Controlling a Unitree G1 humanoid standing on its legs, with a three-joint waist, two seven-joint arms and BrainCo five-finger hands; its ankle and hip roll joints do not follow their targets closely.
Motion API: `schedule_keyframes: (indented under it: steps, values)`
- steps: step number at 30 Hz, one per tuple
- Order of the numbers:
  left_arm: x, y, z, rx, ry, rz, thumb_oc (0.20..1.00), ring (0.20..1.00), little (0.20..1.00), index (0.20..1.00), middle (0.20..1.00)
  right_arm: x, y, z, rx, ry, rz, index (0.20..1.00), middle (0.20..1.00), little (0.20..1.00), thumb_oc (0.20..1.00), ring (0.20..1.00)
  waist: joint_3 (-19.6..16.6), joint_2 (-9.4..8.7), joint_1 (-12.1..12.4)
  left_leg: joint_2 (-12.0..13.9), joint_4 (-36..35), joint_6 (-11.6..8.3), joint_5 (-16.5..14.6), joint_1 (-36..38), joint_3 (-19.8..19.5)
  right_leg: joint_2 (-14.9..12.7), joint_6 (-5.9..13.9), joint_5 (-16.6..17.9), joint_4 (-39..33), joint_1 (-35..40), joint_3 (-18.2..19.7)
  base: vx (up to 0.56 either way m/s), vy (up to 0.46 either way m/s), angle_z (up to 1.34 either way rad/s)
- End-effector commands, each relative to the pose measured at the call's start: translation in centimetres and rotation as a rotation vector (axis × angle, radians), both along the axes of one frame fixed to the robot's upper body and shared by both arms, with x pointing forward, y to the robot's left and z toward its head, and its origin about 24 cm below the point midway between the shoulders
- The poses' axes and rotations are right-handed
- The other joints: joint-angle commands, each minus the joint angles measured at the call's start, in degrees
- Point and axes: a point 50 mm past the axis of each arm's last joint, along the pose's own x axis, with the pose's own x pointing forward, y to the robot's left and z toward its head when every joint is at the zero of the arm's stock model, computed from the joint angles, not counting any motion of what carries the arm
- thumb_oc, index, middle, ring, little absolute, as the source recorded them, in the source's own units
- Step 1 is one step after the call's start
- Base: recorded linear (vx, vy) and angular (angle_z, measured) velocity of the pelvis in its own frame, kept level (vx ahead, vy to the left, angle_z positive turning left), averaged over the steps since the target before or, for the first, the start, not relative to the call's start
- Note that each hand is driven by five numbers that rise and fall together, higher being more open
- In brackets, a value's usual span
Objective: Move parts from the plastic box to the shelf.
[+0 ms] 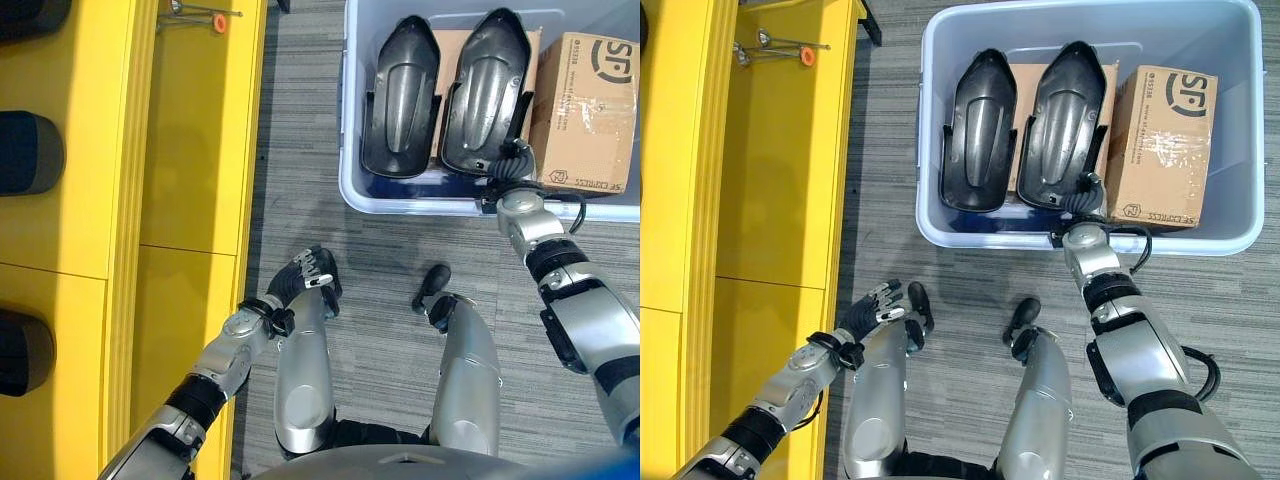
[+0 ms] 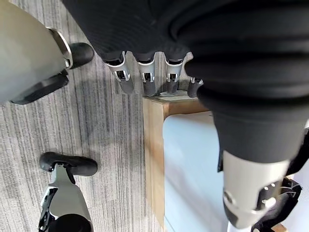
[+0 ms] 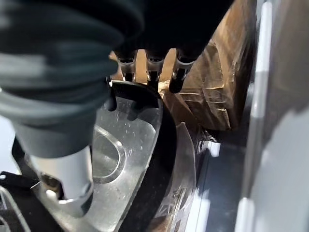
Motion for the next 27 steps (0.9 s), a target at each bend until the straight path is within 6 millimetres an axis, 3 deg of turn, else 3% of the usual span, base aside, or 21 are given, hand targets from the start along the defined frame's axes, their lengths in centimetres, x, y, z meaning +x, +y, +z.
schedule_keyframes:
  steps: [1,9,16,21,22,25,27]
  values:
    - [-0.5,-0.8,0.1,-0.011,-0.023,-0.057,1.0,1.0,1.0,1.0,1.0,-0.3,-1.2,-0.5,0.05,0.015,-0.066,1.0,1.0,1.0,1.0,1.0,-2.2,2.29,0.49,4.88,-1.06,-4.08,-0.32,-1.18,-2.06,-7.21,8.02,0.2,1.92,-1.38,-1.27,0.0,0.0,0.0]
    - [-0.6,-0.9,0.0,-0.018,-0.022,-0.054,1.0,1.0,1.0,1.0,1.0,-0.6,-2.1,-0.2,0.014,-0.028,-0.166,1.0,1.0,1.0,1.0,1.0,-2.2,2.43,0.36,4.95,-0.63,-4.09,-0.46,-1.89,-2.15,-7.15,8.06,0.26,2.05,-1.94,-1.19,0.0,0.0,0.0]
    - [-0.6,-1.4,-0.2,-0.024,-0.018,-0.041,1.0,1.0,1.0,1.0,1.0,-0.5,-2.1,3.1,-0.069,-0.236,-0.27,1.0,1.0,1.0,1.0,1.0,-2.2,2.61,0.09,4.83,-0.2,-4.16,-0.7,-2.77,-2.45,-6.95,8.29,0.42,2.06,-2.69,-0.77,0.0,0.0,0.0]
    - [-0.6,-1.7,-0.4,-0.027,-0.009,-0.051,1.0,1.0,1.0,1.0,1.0,0.0,-0.7,6.0,-0.19,-0.382,-0.151,1.0,1.0,1.0,1.0,1.0,-2.2,2.86,-0.06,4.43,-0.18,-4.23,-0.62,-3.56,-2.93,-6.55,8.32,0.6,2.03,-3.46,-0.35,-0.01,0.0,-0.01]
    - [-0.4,-1.7,-0.2,-0.026,-0.018,-0.054,1.0,1.0,1.0,1.0,1.0,0.1,-0.4,6.5,-0.209,-0.385,-0.116,1.0,1.0,1.0,1.0,1.0,-2.2,2.91,0.02,4.52,-0.81,-3.4,0.81,-4.67,-2.56,-6.21,7.35,1.97,1.27,-4.47,-0.86,-0.07,-0.009,-0.03]
    - [-0.5,-1.6,-0.3,-0.021,-0.019,-0.063,1.0,1.0,1.0,1.0,1.0,0.3,0.7,6.9,-0.289,-0.379,0.03,1.0,1.0,1.0,1.0,1.0,-2.2,2.87,0.1,4.23,-0.69,-3.26,0.69,-4.77,-2.67,-6.06,7.24,2.01,1.09,-4.55,-0.8,0.0,-0.005,-0.01]
    - [-0.8,-1.3,-0.6,-0.015,-0.01,-0.069,1.0,1.0,1.0,1.0,1.0,0.4,1.9,6.9,-0.341,-0.362,0.152,1.0,1.0,1.0,1.0,1.0,-2.2,2.73,0.07,4.02,0.12,-4.05,-0.79,-3.65,-3.08,-6.48,8.19,0.62,1.81,-3.47,-0.35,0.04,-0.003,0.0]
